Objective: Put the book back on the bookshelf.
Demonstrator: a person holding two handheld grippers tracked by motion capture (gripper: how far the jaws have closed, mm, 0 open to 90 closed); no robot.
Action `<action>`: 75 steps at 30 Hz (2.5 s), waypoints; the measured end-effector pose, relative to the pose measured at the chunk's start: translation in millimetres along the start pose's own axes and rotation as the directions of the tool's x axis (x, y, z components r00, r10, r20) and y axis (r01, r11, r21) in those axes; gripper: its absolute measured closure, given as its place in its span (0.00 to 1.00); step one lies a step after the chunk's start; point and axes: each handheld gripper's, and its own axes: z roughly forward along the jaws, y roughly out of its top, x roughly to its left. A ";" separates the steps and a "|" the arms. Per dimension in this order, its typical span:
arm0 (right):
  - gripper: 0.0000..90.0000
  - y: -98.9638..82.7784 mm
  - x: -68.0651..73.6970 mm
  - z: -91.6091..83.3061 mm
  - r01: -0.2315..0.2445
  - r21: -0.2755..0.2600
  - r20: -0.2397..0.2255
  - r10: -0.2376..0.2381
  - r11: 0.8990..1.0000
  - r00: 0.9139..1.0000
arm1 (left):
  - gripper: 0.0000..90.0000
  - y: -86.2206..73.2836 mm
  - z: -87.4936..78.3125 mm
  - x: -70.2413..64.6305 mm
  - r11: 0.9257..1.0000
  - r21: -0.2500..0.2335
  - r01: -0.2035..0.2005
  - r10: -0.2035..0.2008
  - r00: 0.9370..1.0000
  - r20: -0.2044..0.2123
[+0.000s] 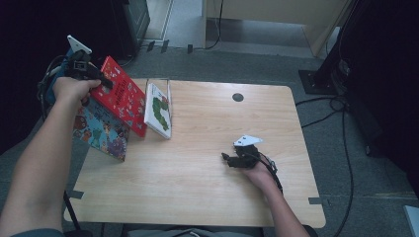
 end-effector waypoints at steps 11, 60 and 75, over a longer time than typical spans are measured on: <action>0.36 0.0 -0.1 0.1 0.002 -0.001 0.001 -0.002 1.000 1.000 | 0.76 0.5 -15.9 0.2 1.000 -0.001 -0.006 0.006 1.000 0.009; 0.31 -0.1 0.3 0.3 0.011 0.004 -0.018 -0.011 1.000 1.000 | 0.55 -66.4 -34.3 -56.9 0.977 -0.048 -0.210 0.215 0.965 0.153; 0.31 -0.1 0.4 0.4 0.012 0.004 -0.017 -0.012 1.000 1.000 | 0.51 -103.9 1.8 -67.4 0.959 -0.017 -0.283 0.281 0.942 0.183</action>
